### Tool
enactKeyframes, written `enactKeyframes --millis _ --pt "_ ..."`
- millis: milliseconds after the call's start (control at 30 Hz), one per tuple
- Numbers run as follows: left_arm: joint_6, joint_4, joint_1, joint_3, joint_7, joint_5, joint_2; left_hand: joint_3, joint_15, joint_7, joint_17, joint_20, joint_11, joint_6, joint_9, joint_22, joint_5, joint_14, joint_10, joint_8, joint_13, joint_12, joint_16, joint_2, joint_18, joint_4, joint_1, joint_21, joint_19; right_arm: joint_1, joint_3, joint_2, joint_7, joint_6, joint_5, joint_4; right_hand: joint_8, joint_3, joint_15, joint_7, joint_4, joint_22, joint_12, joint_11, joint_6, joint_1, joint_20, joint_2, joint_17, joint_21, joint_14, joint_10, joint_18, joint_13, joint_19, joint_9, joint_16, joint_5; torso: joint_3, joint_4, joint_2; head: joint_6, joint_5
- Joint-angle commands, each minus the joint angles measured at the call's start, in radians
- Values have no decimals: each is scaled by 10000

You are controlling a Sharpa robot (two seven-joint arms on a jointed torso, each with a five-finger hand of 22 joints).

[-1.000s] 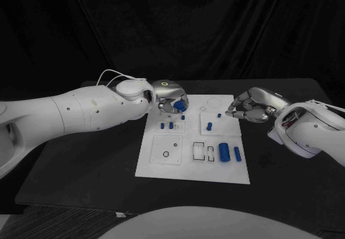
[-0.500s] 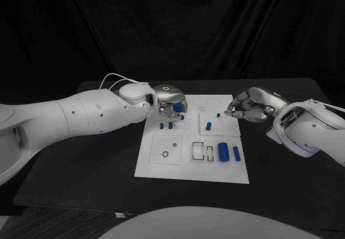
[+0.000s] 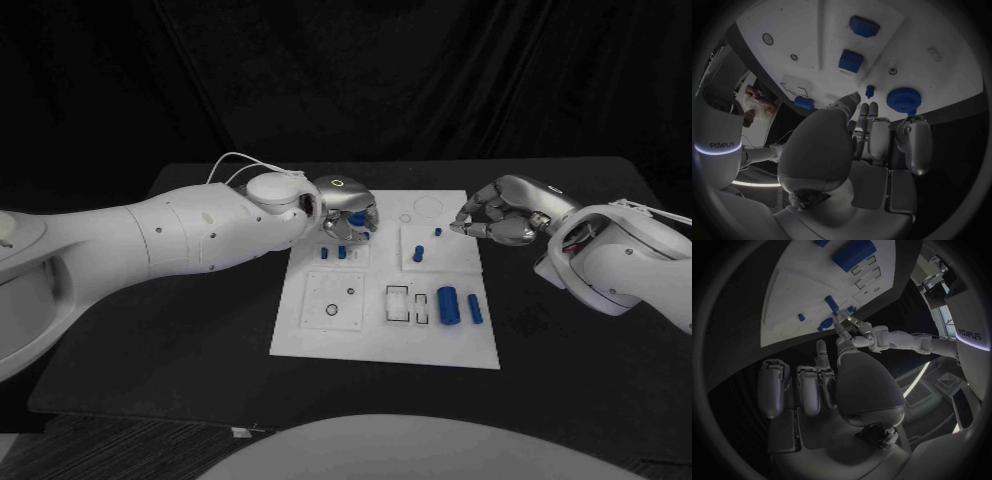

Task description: Assemble the parts on the task board

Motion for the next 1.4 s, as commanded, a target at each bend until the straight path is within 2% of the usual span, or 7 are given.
enactKeyframes --millis 33,367,967,1133,1167,1233,1400 --pt "106 -101 -38 11 -24 -51 80 160 -56 -27 -125 4 -6 -6 -131 2037 171 110 -7 -132 -116 69 177 -212 152 -66 21 141 168 -26 8 0 -5 -15 -21 -4 129 -133 -18 19 18 2222 166 41 42 142 42 56 2649 -27 970 1004 -50 2760 394 130 127 157 1 4 -3 2 11" --pt "176 -487 -170 12 -69 -51 332 489 -32 -91 -297 18 14 -79 -253 2001 452 13 -17 -125 -205 -28 109 -236 178 -195 55 15 99 -28 8 19 -23 50 -21 -35 120 -139 -18 22 22 2223 166 43 28 140 41 52 2651 -22 970 1004 -51 2760 396 127 128 155 -1 -1 1 2 -2" --pt "89 -943 -329 13 104 -52 601 853 -42 -72 -628 14 -23 89 -306 1957 495 -151 255 -79 -248 4 -56 -241 212 -389 107 -141 10 -28 8 13 -57 129 -19 -35 114 -143 -16 24 29 2201 166 45 20 138 40 57 2591 -86 956 1004 -35 2760 365 124 90 152 1 -4 3 2 -40" --pt "-206 -1024 -371 13 239 -52 652 1009 -45 -81 -755 12 -41 194 -315 1944 484 -191 493 -40 -262 51 -120 -158 221 -428 92 -190 -18 -28 8 6 -59 121 -19 -28 111 -145 -16 26 31 2199 166 46 14 137 40 57 2580 -92 953 1004 -34 2760 362 123 83 150 3 -7 -1 2 -31" --pt "-266 -1029 -376 13 262 -52 654 1048 -59 -79 -708 9 -50 258 -307 1921 486 -154 582 -13 -262 75 -87 -132 238 -452 109 -267 -55 -28 8 5 -60 123 -19 -27 111 -145 -16 26 31 2199 166 46 14 137 40 57 2580 -92 953 1004 -34 2760 362 123 83 150 3 -8 0 2 -31" --pt "-405 -1034 -385 13 311 -52 651 1124 -132 -78 -167 -1 -80 449 -284 1792 526 149 804 59 -285 100 263 -104 331 -505 100 -693 -263 -28 8 5 -63 126 -16 -29 111 -145 -16 26 31 2199 166 46 14 137 40 57 2580 -92 953 1004 -34 2760 362 123 83 150 5 -9 -1 2 -26" --pt "-769 -985 -401 13 438 -52 571 1201 -174 -99 -112 -31 -128 705 -249 1801 592 239 1046 150 -326 102 325 -65 321 -587 98 -671 -249 -28 8 22 -63 144 13 -48 106 -146 -16 28 32 2190 166 47 6 138 40 59 2566 -118 950 1004 -27 2760 349 121 74 148 2 -8 3 2 2"
